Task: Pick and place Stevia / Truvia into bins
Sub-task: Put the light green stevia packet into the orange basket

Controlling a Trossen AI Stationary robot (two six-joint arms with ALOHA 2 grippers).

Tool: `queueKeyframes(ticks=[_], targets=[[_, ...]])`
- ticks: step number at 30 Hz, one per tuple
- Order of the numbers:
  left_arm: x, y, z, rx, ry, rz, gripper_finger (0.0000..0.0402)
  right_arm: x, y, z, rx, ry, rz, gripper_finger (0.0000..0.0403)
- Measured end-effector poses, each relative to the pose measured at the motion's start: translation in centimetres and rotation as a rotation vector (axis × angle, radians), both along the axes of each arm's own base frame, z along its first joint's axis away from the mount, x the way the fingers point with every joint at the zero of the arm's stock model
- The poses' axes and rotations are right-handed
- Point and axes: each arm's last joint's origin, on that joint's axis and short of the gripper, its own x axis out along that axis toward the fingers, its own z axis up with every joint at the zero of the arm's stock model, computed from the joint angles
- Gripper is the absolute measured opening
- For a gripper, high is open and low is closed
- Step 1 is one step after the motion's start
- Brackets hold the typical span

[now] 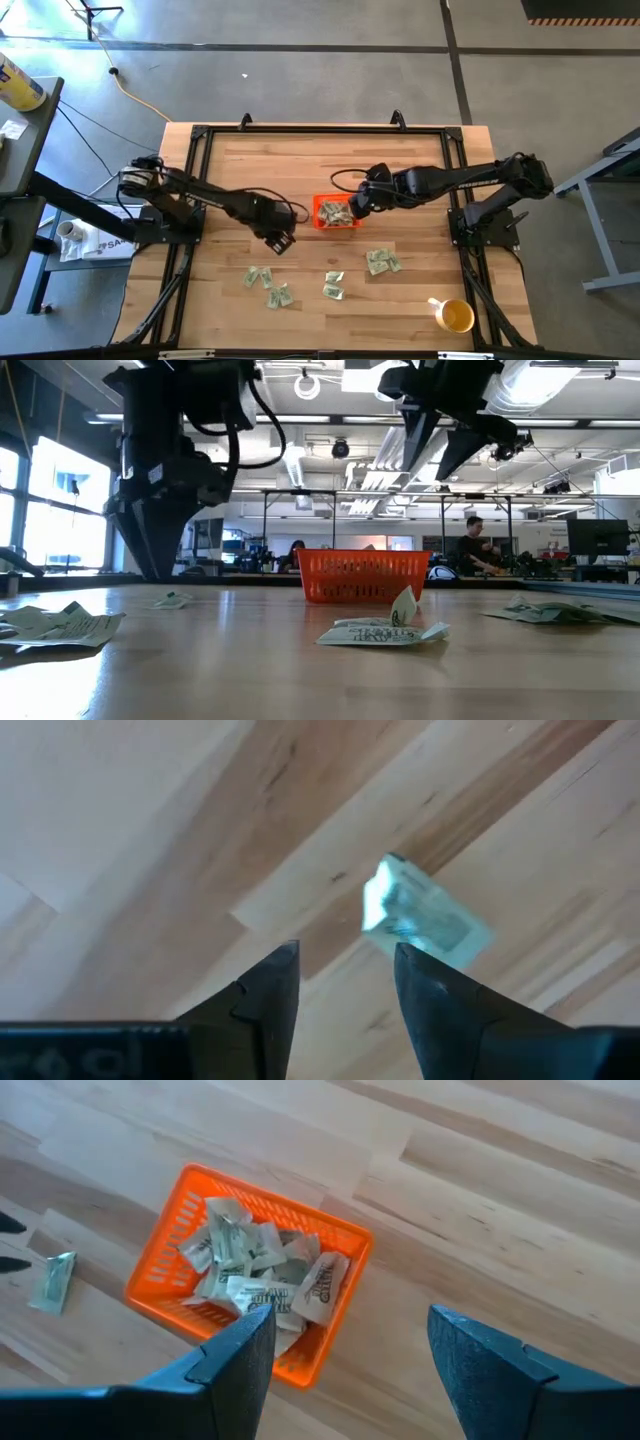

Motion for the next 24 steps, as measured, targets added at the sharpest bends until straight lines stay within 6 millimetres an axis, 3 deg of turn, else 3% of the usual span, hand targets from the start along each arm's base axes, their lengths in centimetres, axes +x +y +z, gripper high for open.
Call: queueKeyframes(ticks=[4, 16, 24], targets=[[0.3, -1.0, 0.1, 0.002, -0.052, 0.116, 0.0211, -0.1, -0.4, -0.1, -0.008, 0.032, 0.031, 0.0252], [0.6, -0.9, 0.1, -0.045, -0.089, 0.401, 0.0275, -0.9, -3.3, -0.4, -0.077, 0.253, 0.353, 0.0252], [1.0, -1.0, -0.7, -0.034, -0.082, 0.448, 0.0258, -0.9, -5.8, -0.2, -0.164, 0.307, 0.531, 0.0252]])
